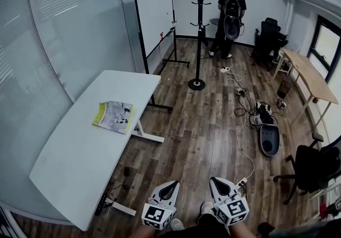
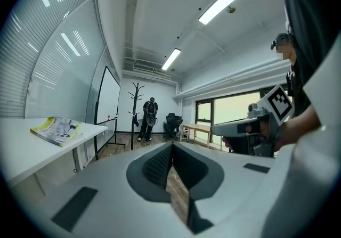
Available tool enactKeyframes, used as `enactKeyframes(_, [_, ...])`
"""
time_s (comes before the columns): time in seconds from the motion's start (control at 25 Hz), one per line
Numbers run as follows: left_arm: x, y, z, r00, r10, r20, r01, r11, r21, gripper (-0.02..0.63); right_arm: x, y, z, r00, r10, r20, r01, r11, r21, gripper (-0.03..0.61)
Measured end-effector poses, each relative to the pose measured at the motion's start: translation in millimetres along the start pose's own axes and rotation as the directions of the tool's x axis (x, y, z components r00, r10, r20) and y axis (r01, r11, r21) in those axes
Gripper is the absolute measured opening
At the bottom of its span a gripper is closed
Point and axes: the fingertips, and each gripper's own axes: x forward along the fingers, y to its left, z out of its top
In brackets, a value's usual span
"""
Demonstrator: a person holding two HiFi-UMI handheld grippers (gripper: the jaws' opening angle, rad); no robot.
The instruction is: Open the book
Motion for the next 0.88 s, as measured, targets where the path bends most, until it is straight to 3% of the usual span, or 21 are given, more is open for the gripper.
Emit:
enactKeyframes(0.24, [10,17,-6,1.000,0.029,-0.010,-0.030,1.000,-0.011,0.011,27,0,-8,0.998,0.049,-0.046,-0.049,0.999,-0.003,0.005])
enactKeyframes(0.52, [40,44,2,0.996,0.094,-0.011,-0.094,0.995,-0.015,0.011,66,-19,3,0.994,0.104,-0.017,-0.104,0.994,-0.034,0.005])
enactKeyframes(0.76, [84,62,1,0.993,0.111,-0.030,-0.111,0.994,-0.006,0.011,96,-67,24,0.996,0.063,0.056,-0.059,0.995,-0.081,0.005])
enactKeyframes(0.88, [102,73,7,0.991,0.131,-0.023,-0.131,0.991,-0.011,0.011,102,-102,57,0.996,-0.021,0.091,0.029,0.995,-0.094,0.005])
